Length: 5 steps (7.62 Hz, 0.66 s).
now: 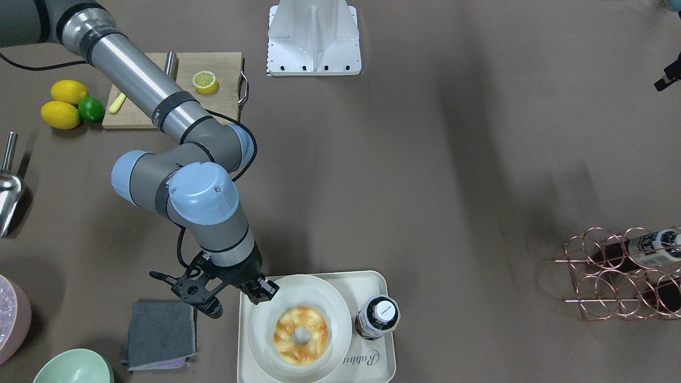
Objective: Place donut on tray
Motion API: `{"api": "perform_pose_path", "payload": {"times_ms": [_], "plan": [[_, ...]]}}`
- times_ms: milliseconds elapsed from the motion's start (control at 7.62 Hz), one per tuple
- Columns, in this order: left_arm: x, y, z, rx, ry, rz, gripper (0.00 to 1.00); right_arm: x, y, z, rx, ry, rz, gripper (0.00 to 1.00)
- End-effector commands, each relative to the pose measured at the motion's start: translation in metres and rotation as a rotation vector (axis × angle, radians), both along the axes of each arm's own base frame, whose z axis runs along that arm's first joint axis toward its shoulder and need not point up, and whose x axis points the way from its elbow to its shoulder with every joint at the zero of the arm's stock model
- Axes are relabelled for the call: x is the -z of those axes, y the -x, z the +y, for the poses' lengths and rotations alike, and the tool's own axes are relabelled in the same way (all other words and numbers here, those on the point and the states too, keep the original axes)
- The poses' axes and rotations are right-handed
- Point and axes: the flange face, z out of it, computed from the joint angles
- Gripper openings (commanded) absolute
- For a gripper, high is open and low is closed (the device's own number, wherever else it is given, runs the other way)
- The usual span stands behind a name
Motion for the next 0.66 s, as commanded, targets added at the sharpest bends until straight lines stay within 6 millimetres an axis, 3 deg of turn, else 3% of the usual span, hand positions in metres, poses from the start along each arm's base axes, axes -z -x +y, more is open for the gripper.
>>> {"api": "perform_pose_path", "payload": {"times_ms": [0, 131, 394, 525], "plan": [[0.000, 0.000, 0.000, 0.001, 0.002, 0.000, 0.99, 0.002, 0.018, 0.011, -0.012, -0.037, 0.014, 0.87], [-0.001, 0.000, 0.000, 0.001, 0.004, 0.000, 0.99, 0.009, 0.014, 0.015, 0.005, -0.070, 0.010, 1.00], [-0.003, 0.000, 0.001, 0.001, 0.007, 0.000, 0.99, 0.014, -0.012, 0.023, 0.026, -0.115, 0.004, 1.00], [-0.004, 0.000, 0.002, 0.001, 0.010, -0.001, 0.99, 0.007, -0.040, 0.030, 0.089, -0.136, 0.012, 1.00]]}}
